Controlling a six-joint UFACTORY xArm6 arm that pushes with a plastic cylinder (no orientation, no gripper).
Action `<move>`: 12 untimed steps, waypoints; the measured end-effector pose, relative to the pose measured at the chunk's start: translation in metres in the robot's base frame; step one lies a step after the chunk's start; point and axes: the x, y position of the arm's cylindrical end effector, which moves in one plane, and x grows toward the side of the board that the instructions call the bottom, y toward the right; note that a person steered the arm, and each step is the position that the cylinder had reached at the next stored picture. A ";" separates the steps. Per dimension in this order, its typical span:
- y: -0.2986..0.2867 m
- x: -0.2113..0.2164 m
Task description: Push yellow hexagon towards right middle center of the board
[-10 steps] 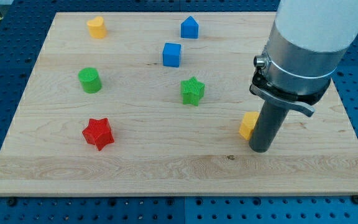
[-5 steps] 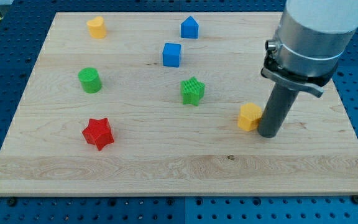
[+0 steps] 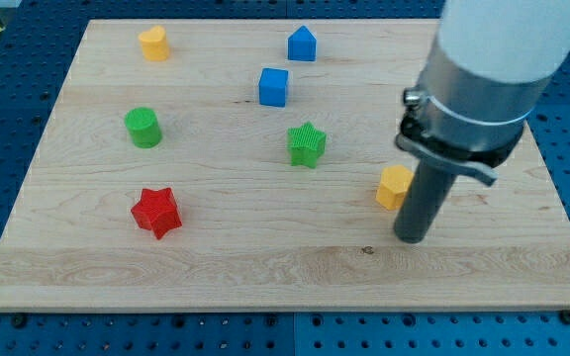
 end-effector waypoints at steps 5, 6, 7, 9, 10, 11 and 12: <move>0.020 -0.050; 0.039 -0.050; 0.040 -0.054; 0.029 -0.067; 0.015 -0.098; 0.027 -0.101; 0.025 -0.099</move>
